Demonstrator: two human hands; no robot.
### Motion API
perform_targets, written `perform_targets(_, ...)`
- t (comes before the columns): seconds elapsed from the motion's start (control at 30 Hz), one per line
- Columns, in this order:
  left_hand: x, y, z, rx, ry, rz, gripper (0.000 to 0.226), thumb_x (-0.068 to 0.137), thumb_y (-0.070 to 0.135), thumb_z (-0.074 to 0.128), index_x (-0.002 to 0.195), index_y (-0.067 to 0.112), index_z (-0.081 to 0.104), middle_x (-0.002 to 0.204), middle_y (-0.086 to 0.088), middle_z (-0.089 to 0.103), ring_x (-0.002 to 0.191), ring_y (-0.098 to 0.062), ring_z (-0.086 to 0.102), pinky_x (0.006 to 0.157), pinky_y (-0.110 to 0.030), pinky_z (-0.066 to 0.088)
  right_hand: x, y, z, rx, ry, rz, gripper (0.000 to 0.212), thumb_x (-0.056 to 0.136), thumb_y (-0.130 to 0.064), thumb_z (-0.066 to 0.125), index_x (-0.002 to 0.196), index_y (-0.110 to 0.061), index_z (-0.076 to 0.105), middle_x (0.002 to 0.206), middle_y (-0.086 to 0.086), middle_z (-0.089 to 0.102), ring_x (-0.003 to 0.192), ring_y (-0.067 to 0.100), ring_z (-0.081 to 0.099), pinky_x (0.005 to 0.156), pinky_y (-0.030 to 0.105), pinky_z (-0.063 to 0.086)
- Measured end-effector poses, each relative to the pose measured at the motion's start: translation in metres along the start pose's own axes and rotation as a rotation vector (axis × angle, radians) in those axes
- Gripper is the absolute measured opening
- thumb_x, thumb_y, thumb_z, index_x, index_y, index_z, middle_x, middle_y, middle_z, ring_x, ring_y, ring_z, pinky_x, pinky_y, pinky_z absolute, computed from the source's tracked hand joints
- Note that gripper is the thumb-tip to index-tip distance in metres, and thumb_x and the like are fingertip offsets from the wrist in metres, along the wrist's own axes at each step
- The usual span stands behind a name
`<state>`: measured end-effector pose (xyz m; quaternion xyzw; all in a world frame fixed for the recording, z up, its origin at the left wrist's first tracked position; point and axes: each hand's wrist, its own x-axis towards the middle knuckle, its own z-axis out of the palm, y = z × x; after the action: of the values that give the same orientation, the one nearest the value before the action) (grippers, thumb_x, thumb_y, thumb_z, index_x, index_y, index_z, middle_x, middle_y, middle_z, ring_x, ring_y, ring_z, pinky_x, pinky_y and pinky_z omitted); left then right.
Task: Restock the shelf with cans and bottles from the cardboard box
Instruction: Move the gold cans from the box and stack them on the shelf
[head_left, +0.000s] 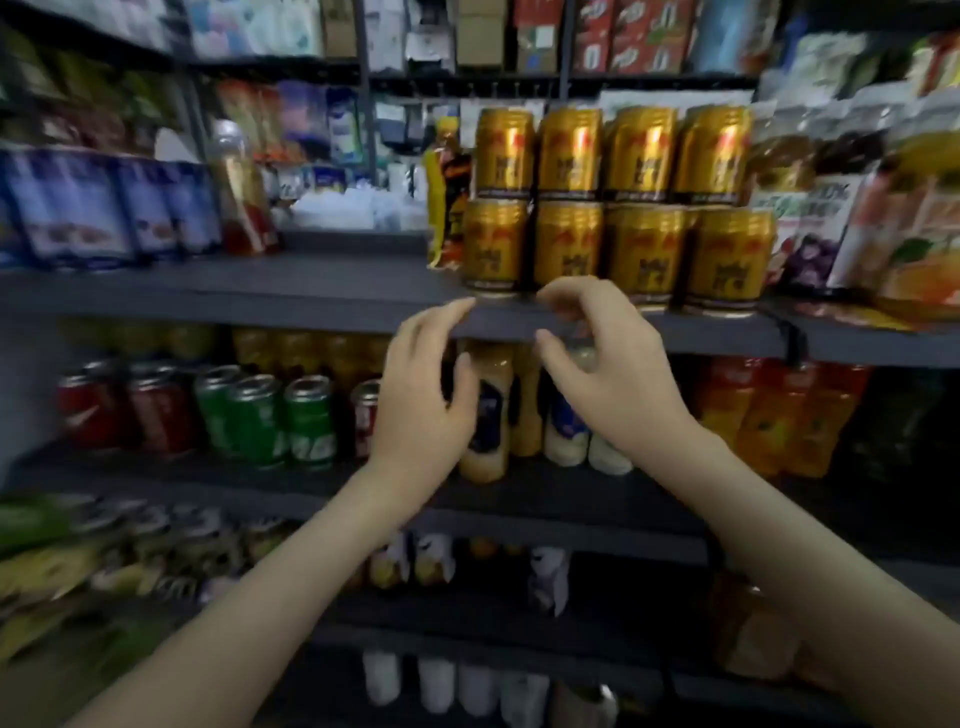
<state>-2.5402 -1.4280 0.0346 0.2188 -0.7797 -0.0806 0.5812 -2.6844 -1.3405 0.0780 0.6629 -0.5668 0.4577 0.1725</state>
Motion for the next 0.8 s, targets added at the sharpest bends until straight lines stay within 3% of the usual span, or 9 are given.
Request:
perform_targets(0.13, -0.087, -0.006, -0.044, 0.091, -0.075, -0.283, 0.042, 0.096, 0.011, 0.051, 0.136, 0.023, 0.046, 0.129, 0.006, 0.048, 0.118, -0.003, 0.044, 0.093, -0.001, 0.03, -0.056, -0.032, 0.068, 0.188, -0.219, 0.008, 0.028, 0.093, -0.015, 0.058, 0.121, -0.012, 0.054, 0.108, -0.009, 0.049, 0.105, 0.006, 0.048, 0.088, 0.007, 0.035)
perform_targets(0.2, -0.13, -0.01, -0.072, 0.161, -0.125, -0.449, 0.044, 0.097, 0.013, 0.049, 0.138, 0.028, 0.043, 0.132, 0.008, 0.045, 0.115, 0.003, 0.041, 0.087, 0.002, 0.03, -0.085, -0.051, 0.102, 0.247, -0.359, -0.004, 0.03, 0.094, -0.015, 0.056, 0.123, -0.013, 0.053, 0.112, -0.006, 0.051, 0.111, 0.011, 0.049, 0.089, 0.014, 0.035)
perform_targets(0.27, -0.175, -0.017, -0.108, 0.275, -0.174, -0.558, 0.046, 0.097, 0.011, 0.047, 0.14, 0.027, 0.042, 0.134, 0.005, 0.043, 0.112, 0.001, 0.041, 0.086, -0.008, 0.035, -0.113, -0.076, 0.136, 0.304, -0.497, -0.009, 0.03, 0.095, -0.017, 0.054, 0.126, -0.015, 0.051, 0.116, -0.006, 0.051, 0.114, 0.011, 0.047, 0.089, 0.015, 0.034)
perform_targets(0.4, -0.265, -0.029, -0.199, 0.498, -0.247, -0.784, 0.045, 0.096, 0.011, 0.047, 0.14, 0.02, 0.044, 0.131, -0.003, 0.046, 0.12, -0.02, 0.045, 0.096, -0.029, 0.04, -0.162, -0.14, 0.205, 0.42, -0.741, -0.023, 0.033, 0.098, -0.021, 0.049, 0.131, -0.018, 0.047, 0.123, -0.005, 0.05, 0.119, 0.012, 0.045, 0.086, 0.017, 0.033)
perform_targets(0.57, -0.363, -0.042, -0.307, 0.734, -0.291, -1.062, 0.049, 0.093, 0.013, 0.051, 0.141, 0.019, 0.043, 0.129, -0.014, 0.048, 0.121, -0.031, 0.043, 0.1, -0.036, 0.038, -0.211, -0.221, 0.283, 0.516, -1.019, -0.149, 0.036, 0.098, -0.021, 0.051, 0.133, -0.02, 0.045, 0.128, -0.002, 0.05, 0.117, 0.015, 0.052, 0.088, 0.025, 0.044)
perform_targets(0.67, -0.413, -0.059, -0.358, 0.791, -0.261, -1.177, 0.048, 0.091, 0.012, 0.053, 0.138, 0.018, 0.047, 0.127, -0.014, 0.05, 0.116, -0.033, 0.047, 0.097, -0.039, 0.042, -0.23, -0.266, 0.331, 0.535, -1.128, -0.193, 0.038, 0.098, -0.02, 0.051, 0.135, -0.017, 0.044, 0.131, 0.001, 0.048, 0.121, 0.017, 0.049, 0.096, 0.034, 0.045)
perform_targets(0.8, -0.464, -0.098, -0.417, 0.835, -0.21, -1.3, 0.044, 0.091, 0.013, 0.052, 0.135, 0.016, 0.05, 0.123, -0.014, 0.053, 0.115, -0.033, 0.05, 0.094, -0.039, 0.044, -0.251, -0.315, 0.41, 0.496, -1.227, -0.251, 0.04, 0.097, -0.023, 0.052, 0.136, -0.019, 0.042, 0.131, -0.001, 0.046, 0.119, 0.017, 0.049, 0.094, 0.034, 0.045)
